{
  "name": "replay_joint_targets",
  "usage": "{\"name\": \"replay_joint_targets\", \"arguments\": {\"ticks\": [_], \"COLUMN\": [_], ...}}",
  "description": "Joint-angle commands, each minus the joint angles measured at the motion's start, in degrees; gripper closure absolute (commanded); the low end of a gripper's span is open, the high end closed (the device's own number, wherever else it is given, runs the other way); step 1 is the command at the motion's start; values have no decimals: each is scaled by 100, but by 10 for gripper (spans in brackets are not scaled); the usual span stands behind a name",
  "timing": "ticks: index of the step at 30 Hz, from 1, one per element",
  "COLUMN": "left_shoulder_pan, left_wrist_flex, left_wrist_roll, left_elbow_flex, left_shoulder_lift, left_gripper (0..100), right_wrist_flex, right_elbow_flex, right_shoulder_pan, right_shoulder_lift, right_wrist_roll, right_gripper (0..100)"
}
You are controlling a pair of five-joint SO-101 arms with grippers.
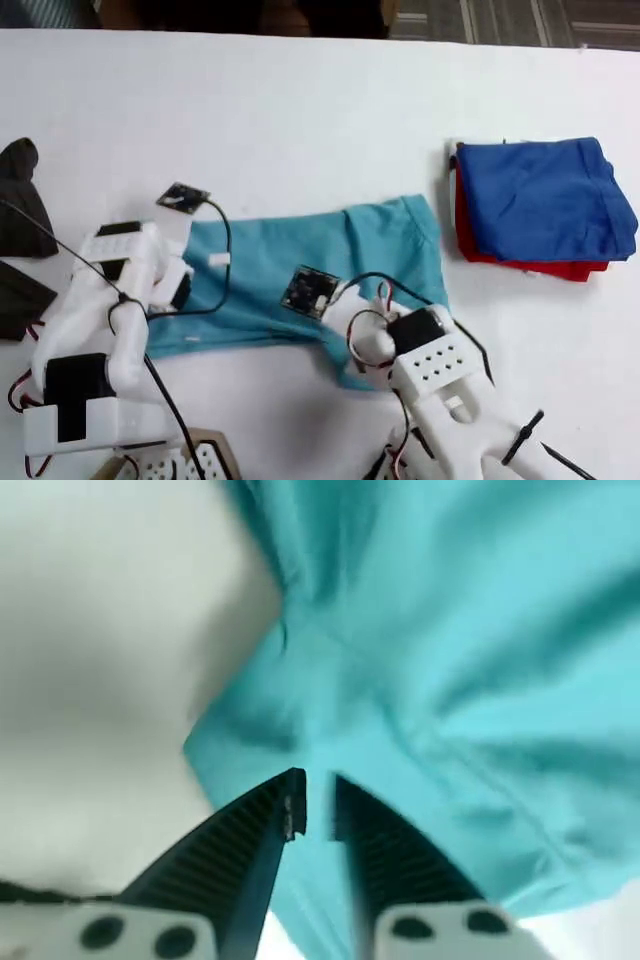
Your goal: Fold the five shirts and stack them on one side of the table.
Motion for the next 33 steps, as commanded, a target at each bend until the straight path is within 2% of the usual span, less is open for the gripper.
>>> {"name": "replay_joint_targets", "arguments": {"ticks": [1,3,8,12,25,33], "left_shoulder_pan": [-167,-167,-167,-167,-167,-167], "left_wrist_flex": [-132,-141,-141,-141,-141,-141], "left_wrist_roll": [62,62,62,70,70,70], "left_elbow_flex": [-48,-48,-48,-48,-48,-48], "left_shoulder_lift": [62,62,62,62,62,62], "left_gripper": [973,973,973,973,973,973], "right_wrist_flex": [224,382,655,655,-505,-532], "right_elbow_flex": [-18,18,53,220,1169,1187], "right_shoulder_pan": [75,75,303,497,549,558], "right_shoulder_lift": [-92,-92,-92,-84,-75,-66], "right_wrist_roll": [246,642,1213,1582,1644,1635], "right_gripper": [792,751,829,817,754,766]}}
